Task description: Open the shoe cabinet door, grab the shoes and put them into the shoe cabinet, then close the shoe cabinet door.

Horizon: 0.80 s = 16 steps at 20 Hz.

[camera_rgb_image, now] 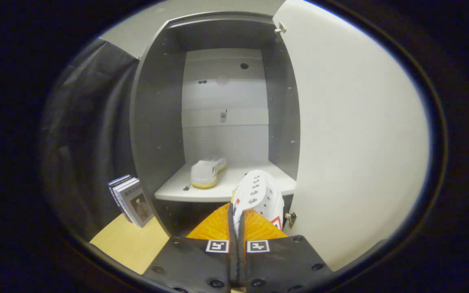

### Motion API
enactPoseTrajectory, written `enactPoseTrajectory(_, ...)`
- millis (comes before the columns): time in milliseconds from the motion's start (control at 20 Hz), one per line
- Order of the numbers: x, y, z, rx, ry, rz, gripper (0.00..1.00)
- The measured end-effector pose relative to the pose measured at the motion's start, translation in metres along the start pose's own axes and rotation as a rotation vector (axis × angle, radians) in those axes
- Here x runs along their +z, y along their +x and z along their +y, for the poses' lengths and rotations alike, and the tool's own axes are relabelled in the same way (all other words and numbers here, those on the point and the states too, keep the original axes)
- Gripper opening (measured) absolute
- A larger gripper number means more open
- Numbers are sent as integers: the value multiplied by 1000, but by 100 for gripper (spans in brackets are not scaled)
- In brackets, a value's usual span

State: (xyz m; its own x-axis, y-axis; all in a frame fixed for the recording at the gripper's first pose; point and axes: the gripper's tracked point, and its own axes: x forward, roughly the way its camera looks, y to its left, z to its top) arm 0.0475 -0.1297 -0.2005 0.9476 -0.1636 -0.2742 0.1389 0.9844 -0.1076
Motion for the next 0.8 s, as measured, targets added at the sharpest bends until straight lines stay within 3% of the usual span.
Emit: enactPoseTrajectory(800,117,138,11,-67,-90,-161,2)
